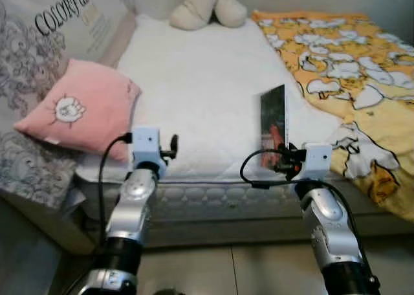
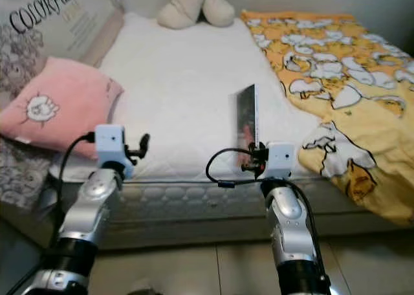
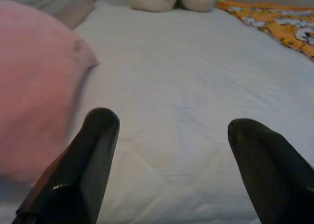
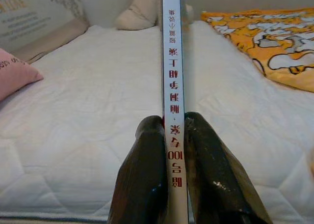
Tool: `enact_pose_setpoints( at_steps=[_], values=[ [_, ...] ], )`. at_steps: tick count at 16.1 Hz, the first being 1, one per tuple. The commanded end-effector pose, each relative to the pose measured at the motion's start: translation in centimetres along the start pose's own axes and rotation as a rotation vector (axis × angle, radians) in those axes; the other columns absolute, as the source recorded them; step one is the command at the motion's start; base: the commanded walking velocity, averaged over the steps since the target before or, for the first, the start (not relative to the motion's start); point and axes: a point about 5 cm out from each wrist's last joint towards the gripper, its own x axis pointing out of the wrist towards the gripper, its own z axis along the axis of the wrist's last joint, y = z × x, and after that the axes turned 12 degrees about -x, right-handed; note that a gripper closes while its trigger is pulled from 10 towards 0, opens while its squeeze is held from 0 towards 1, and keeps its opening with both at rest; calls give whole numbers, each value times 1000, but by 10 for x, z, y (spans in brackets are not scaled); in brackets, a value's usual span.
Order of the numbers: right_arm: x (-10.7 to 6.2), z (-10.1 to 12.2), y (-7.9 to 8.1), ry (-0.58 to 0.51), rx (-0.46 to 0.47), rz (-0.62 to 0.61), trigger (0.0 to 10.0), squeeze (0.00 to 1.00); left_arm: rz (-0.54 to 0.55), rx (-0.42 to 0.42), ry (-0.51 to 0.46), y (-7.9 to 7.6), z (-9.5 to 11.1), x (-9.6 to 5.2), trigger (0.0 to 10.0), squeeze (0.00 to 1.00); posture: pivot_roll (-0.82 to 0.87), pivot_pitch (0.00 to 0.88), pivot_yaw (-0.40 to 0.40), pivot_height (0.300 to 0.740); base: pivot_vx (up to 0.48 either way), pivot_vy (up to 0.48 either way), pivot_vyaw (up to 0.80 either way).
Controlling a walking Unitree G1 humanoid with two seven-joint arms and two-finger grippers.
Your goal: Clean up the room
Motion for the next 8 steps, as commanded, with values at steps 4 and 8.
enact_pose_setpoints(
  at_steps=[4,8],
  values=[
    [5,13,-2,-66,-8,-8,0,0,19,-14,-37,1,8,1,10000,0,-44,0,12,740,472,0,0],
    [5,13,1,-65,-7,3,0,0,31,-20,-45,1,9,1,10000,0,-39,0,7,740,460,0,0]
  ],
)
